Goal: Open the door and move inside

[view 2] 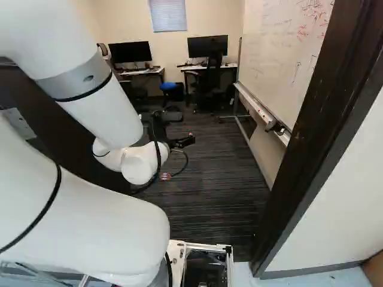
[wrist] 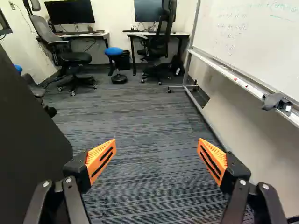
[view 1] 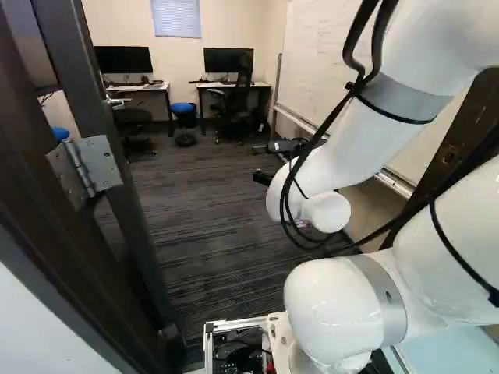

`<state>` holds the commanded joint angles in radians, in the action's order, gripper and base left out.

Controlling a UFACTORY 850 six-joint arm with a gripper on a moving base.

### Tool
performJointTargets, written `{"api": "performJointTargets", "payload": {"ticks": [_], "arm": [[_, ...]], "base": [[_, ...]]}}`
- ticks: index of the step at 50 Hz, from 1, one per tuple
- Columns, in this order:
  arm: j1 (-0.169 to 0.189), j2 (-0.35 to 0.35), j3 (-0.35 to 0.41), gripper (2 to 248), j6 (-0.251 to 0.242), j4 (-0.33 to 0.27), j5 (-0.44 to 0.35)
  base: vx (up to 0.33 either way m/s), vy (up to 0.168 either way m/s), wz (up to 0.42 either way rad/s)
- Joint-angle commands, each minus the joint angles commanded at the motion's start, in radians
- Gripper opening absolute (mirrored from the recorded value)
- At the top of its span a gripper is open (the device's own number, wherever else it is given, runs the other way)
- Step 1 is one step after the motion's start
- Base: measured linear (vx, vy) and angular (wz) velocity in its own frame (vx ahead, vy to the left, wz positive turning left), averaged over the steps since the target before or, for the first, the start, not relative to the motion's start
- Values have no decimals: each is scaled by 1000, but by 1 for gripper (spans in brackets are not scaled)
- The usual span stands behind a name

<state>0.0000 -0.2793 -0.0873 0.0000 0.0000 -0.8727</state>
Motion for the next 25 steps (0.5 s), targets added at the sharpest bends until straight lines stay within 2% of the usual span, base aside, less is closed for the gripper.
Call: {"api": "performJointTargets", "payload": {"ticks": [12,25], "arm": [[0,0,0,247,0,0,0],[0,0,0,247,0,0,0]], "base": [[179,-51,-20],[180,-4,-13]]}}
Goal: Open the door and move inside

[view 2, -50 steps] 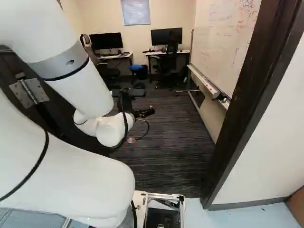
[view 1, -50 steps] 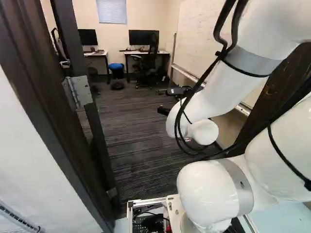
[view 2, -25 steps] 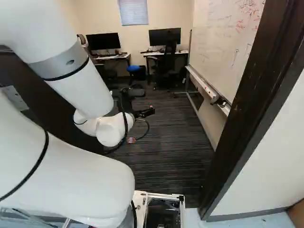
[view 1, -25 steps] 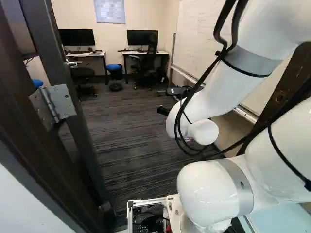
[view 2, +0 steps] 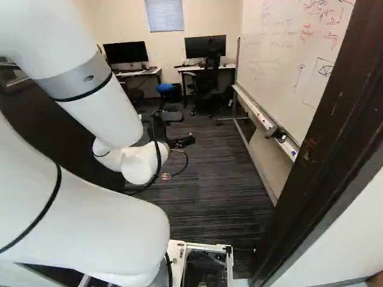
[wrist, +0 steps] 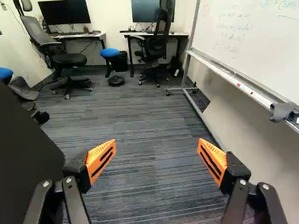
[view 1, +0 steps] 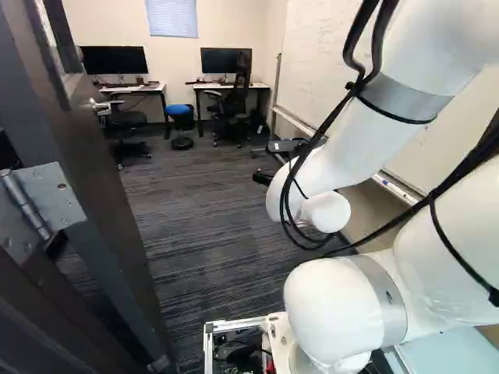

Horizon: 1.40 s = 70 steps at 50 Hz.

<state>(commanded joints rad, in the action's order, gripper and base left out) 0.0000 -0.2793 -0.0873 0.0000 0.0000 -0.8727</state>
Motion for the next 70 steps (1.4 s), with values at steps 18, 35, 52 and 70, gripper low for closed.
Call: {"api": "performJointTargets", "payload": {"ticks": [18,35,52,70], "arm": [[0,0,0,247,0,0,0],[0,0,0,247,0,0,0],[0,0,0,247,0,0,0],[0,0,0,247,0,0,0]], "base": [[159,-8,-10],[164,7,-4],[198,35,144],[186,46,215]]}}
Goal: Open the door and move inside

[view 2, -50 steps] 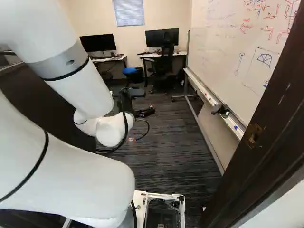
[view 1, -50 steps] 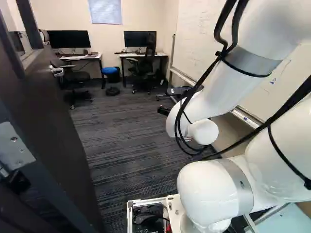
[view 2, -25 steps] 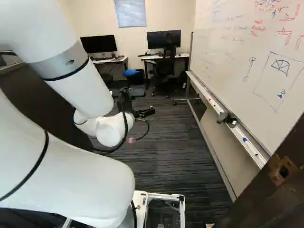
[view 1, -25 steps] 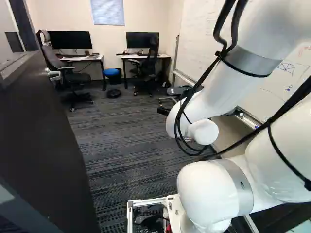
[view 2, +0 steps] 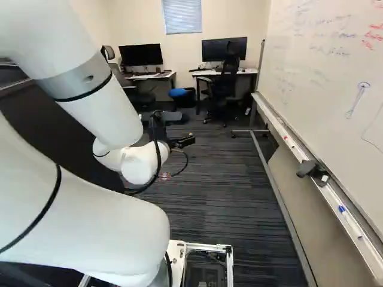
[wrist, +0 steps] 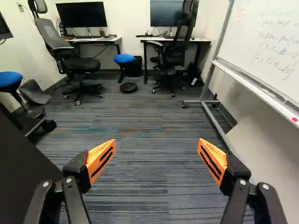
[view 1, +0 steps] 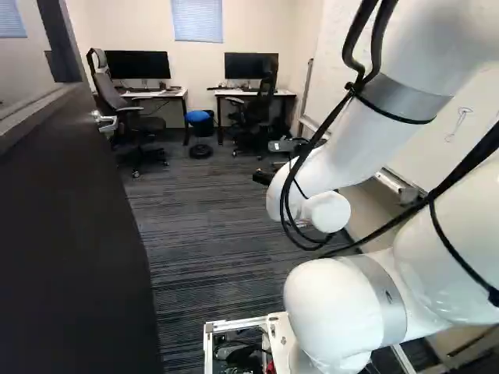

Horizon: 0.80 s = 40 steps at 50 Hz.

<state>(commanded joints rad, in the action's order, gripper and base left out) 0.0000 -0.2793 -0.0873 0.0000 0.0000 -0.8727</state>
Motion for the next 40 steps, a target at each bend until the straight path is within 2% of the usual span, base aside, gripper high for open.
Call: {"api": "performJointTargets", "payload": {"ticks": [40], "arm": [[0,0,0,247,0,0,0]], "base": [[188,48,209]]}}
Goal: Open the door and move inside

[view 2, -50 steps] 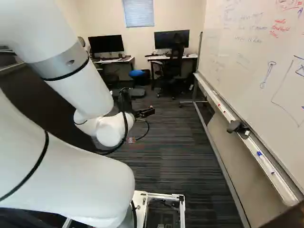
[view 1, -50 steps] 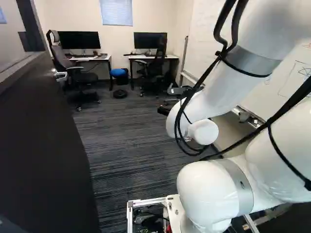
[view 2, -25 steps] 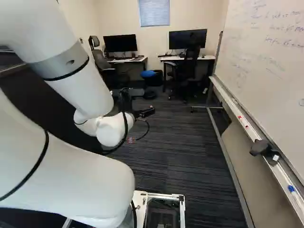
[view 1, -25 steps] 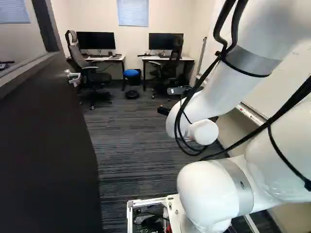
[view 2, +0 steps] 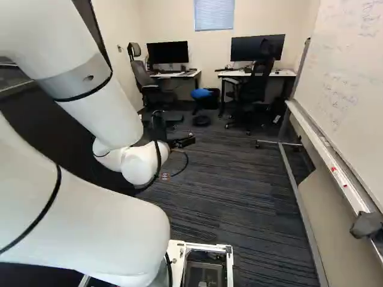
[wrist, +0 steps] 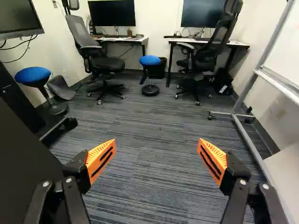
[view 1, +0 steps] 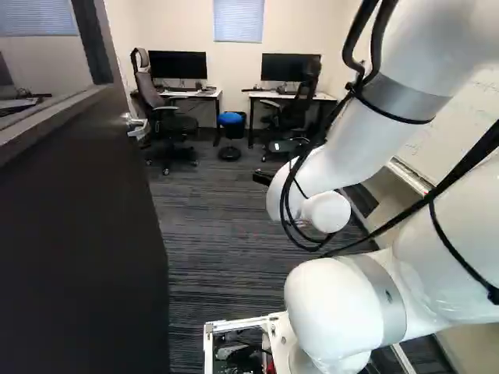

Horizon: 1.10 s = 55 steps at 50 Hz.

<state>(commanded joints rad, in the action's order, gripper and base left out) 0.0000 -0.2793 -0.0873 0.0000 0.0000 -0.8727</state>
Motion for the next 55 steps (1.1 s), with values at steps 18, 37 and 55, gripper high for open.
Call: {"api": "performJointTargets", "payload": {"ticks": [18,37,55], "arm": [[0,0,0,247,0,0,0],[0,0,0,247,0,0,0],[0,0,0,247,0,0,0]], "base": [[180,11,60],[198,6,-4],[212,6,-8]]}}
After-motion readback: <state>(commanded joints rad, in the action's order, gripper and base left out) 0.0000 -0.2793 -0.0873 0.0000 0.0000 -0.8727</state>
